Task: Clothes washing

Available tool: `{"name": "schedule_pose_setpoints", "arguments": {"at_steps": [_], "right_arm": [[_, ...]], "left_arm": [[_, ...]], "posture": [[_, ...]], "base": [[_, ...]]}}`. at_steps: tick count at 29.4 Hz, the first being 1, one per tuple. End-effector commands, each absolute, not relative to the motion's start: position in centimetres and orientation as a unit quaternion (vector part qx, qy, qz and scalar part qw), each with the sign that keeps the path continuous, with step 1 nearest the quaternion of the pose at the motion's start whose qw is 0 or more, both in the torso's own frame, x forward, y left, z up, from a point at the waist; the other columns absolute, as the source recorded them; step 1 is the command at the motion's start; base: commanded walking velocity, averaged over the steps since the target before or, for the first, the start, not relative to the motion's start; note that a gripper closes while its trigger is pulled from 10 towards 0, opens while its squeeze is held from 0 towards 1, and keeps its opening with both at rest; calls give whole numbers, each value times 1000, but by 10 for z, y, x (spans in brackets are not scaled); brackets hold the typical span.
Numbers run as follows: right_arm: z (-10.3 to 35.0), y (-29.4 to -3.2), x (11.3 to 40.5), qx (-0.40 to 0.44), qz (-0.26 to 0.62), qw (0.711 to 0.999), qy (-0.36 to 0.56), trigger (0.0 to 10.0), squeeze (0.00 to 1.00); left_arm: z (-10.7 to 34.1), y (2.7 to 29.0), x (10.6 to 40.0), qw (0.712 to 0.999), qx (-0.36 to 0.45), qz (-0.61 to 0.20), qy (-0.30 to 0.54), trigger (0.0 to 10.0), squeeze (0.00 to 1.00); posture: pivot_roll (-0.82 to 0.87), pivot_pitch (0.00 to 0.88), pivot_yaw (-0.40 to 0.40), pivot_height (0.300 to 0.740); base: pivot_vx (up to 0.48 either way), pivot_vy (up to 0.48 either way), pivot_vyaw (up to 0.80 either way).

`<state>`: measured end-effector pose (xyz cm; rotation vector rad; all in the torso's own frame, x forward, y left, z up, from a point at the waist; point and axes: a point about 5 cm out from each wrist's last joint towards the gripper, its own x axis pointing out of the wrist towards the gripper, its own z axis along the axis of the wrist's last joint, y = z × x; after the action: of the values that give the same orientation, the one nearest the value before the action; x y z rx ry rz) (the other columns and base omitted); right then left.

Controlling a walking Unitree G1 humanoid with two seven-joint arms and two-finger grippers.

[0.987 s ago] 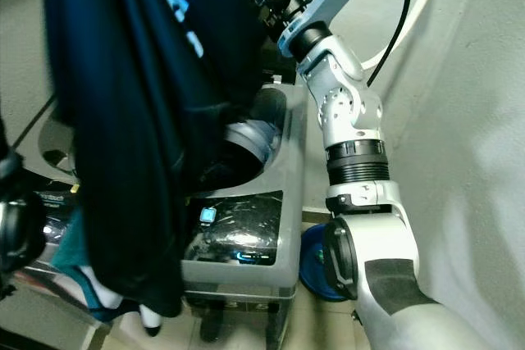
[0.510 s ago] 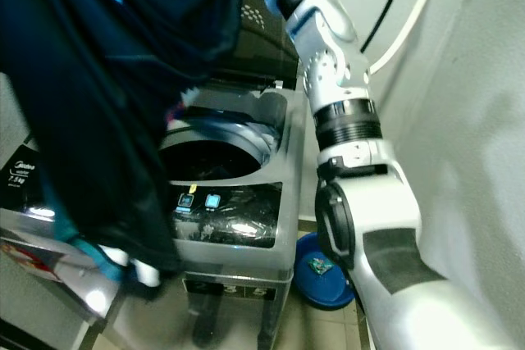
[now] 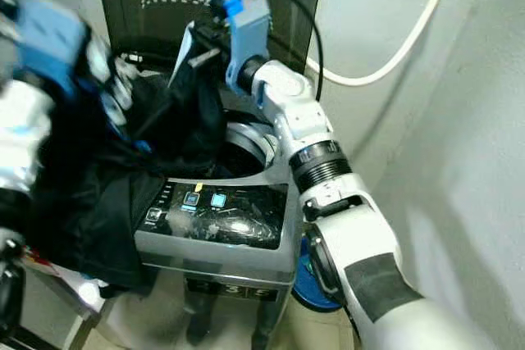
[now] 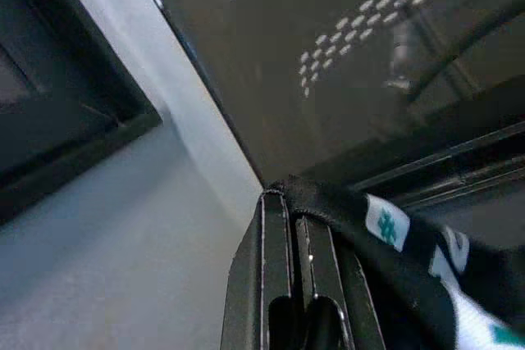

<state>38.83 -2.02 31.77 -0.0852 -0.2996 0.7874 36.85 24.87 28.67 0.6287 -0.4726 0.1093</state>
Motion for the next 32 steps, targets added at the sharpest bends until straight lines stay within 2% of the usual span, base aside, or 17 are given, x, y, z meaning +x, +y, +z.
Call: {"name": "schedule_pose_setpoints", "arguments": {"at_steps": [1,9,13,15,16,17,18,19,20,22,23,24,26,28,30,31,32], "right_arm": [[312,-22,389,-64,388,908,-143,10000,1000],[298,-26,381,-83,451,880,-121,10000,1000],[289,-37,380,-110,462,874,-104,10000,1000],[286,-40,380,-119,464,872,-97,10000,1000],[283,-45,381,-124,461,874,-91,10000,1000],[283,-45,381,-124,461,874,-91,10000,1000],[281,-49,383,-126,455,877,-86,10000,1000],[281,-49,383,-126,455,877,-86,10000,1000],[278,-54,385,-127,445,883,-80,10000,1000],[278,-54,385,-127,445,883,-80,10000,1000],[276,-58,386,-126,438,887,-77,10000,1000],[276,-58,386,-126,438,887,-77,10000,1000],[274,-60,387,-120,430,892,-73,10000,1000],[274,-60,387,-120,430,892,-73,10000,1000],[274,-60,387,-118,430,892,-73,10000,1000],[274,-59,387,-116,430,892,-73,10000,1000],[274,-59,387,-116,430,892,-73,10000,1000]], "left_arm": [[280,233,374,928,284,24,-241,10000,0],[235,197,375,940,267,-93,-189,10000,0],[206,194,374,930,320,-146,-109,10000,0],[194,195,373,917,355,-165,-73,10000,51],[185,204,371,894,413,-173,-36,10000,1000],[185,204,371,894,413,-173,-36,10000,1000],[181,213,369,866,468,-176,-11,10000,1000],[181,213,369,866,468,-176,-11,10000,1000],[190,223,369,838,521,-163,-15,10000,1000],[190,223,369,838,521,-163,-15,10000,1000],[208,230,369,816,559,-143,-38,10000,1000],[208,230,369,816,559,-143,-38,10000,1000],[289,223,362,814,539,-100,-191,10000,1000],[289,223,362,814,539,-100,-191,10000,1000],[313,220,355,816,517,-95,-242,10000,1000],[341,210,343,826,463,-118,-300,10000,1000],[341,210,343,826,463,-118,-300,10000,1000]], "posture": [[166,0,-98,740],[158,0,-82,740],[158,0,-78,740],[159,0,-76,740],[161,0,-74,740],[161,0,-74,740],[164,0,-72,740],[164,0,-72,740],[166,0,-69,740],[166,0,-69,740],[166,0,-67,740],[166,0,-67,740],[170,0,-64,740],[170,0,-64,740],[170,0,-64,740],[171,0,-64,740],[171,0,-64,740]], "base": [[0,0,0],[0,0,0],[0,0,0],[0,0,0],[0,0,0],[0,0,0],[0,0,0],[0,0,0],[0,0,0],[0,0,0],[0,0,0],[0,0,0],[0,0,0],[0,0,0],[0,0,0],[0,0,0],[0,0,0]]}}
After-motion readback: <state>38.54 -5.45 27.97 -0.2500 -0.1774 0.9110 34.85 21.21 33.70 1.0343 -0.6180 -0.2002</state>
